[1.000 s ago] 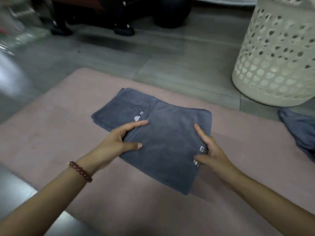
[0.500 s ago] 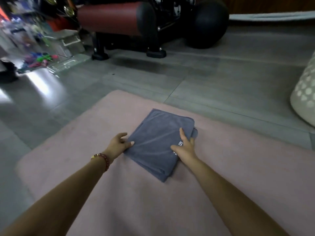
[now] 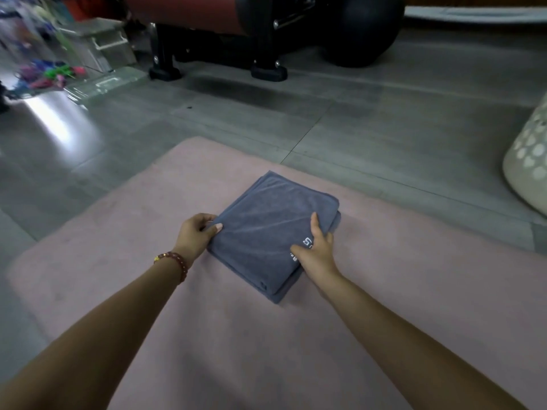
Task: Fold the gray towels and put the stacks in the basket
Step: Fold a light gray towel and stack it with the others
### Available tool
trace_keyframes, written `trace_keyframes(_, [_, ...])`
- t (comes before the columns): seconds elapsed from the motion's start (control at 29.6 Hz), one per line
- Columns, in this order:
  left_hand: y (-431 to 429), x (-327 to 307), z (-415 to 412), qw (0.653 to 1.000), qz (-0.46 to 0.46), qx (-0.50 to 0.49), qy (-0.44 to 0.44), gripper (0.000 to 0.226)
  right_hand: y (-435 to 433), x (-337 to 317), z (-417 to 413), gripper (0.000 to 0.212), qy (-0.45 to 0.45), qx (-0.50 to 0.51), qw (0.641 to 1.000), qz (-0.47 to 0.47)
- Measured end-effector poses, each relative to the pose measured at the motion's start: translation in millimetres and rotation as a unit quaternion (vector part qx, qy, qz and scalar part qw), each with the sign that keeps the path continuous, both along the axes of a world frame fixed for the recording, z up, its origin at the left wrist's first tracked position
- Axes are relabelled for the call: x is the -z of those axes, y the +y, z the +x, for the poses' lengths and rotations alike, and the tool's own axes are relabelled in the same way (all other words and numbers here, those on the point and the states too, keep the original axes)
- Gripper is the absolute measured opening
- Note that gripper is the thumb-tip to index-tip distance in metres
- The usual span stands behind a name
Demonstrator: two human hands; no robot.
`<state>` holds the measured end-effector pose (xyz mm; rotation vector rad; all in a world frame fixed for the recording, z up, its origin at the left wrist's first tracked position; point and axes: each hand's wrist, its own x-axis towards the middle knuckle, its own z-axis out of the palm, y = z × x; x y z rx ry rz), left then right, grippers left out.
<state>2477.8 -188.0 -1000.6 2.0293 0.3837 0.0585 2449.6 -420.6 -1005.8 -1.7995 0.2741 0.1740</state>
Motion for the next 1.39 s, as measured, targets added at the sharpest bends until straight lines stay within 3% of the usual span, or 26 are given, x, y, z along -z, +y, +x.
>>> trace_keyframes(0.1, [-4.0, 3.0, -2.9, 0.999, 0.017, -0.029, 0.005, 0.027, -1.1, -5.6, -1.3, 0.084, 0.004, -0.011, 1.0, -0.027])
trace_keyframes(0.17, [-9.3, 1.3, -12.0, 0.988, 0.125, -0.072, -0.061, 0.039, -1.1, -7.4, -3.7, 0.086, 0.004, -0.003, 0.996, -0.089])
trace_keyframes(0.24, [-18.3, -5.2, -30.8, 0.944, 0.243, -0.104, -0.197, 0.044, 0.7, -10.8, -7.1, 0.084, -0.012, -0.006, 0.97, -0.243])
trace_keyframes(0.3, [-33.3, -6.2, -52.1, 0.915, 0.314, -0.011, -0.253, 0.049, -0.9, -16.2, -8.8, 0.077, -0.076, -0.074, 0.914, -0.391])
trace_keyframes(0.41, [-54.3, 8.8, -74.7, 0.889, 0.394, 0.193, -0.133, 0.071, -19.0, -20.7, -5.2, 0.066, -0.102, -0.255, 0.841, -0.467])
trace_keyframes(0.47, [-61.4, 18.5, -82.3, 0.903, 0.364, 0.228, 0.004, 0.089, -42.6, -24.6, -2.8, 0.066, -0.054, -0.333, 0.808, -0.484])
trace_keyframes(0.61, [-74.6, 6.3, -86.5, 0.899, 0.361, 0.213, 0.124, 0.065, -103.2, -50.7, -11.9, 0.069, -0.007, -0.371, 0.767, -0.523])
trace_keyframes(0.71, [-105.5, -22.6, -94.4, 0.876, 0.42, 0.226, 0.073, 0.057, -163.2, -77.2, -41.8, 0.067, -0.005, -0.393, 0.743, -0.542])
trace_keyframes(0.85, [-190.0, -54.0, -119.9, 0.832, 0.42, 0.357, -0.063, 0.052, -255.3, -108.8, -116.4, 0.062, -0.003, -0.397, 0.733, -0.552])
trace_keyframes(1.01, [-334.7, -69.2, -168.4, 0.778, 0.312, 0.529, -0.132, 0.061, -370.4, -122.0, -243.6, 0.068, 0.058, -0.317, 0.763, -0.56])
trace_keyframes(1.08, [-385.9, -68.6, -194.8, 0.757, 0.259, 0.577, -0.164, 0.062, -415.5, -116.5, -296.3, 0.062, 0.081, -0.234, 0.784, -0.569])
trace_keyframes(1.18, [-434.9, -69.0, -230.1, 0.687, 0.228, 0.649, -0.232, 0.068, -467.8, -104.1, -367.9, 0.061, 0.097, -0.05, 0.817, -0.566])
trace_keyframes(1.28, [-455.8, -72.0, -247.3, 0.643, 0.204, 0.671, -0.306, 0.047, -494.8, -94.4, -420.4, 0.057, 0.126, 0.135, 0.816, -0.548])
trace_keyframes(1.39, [-465.3, -72.9, -249.9, 0.648, 0.197, 0.659, -0.328, 0.031, -506.4, -91.2, -436.8, 0.056, 0.063, 0.21, 0.801, -0.557])
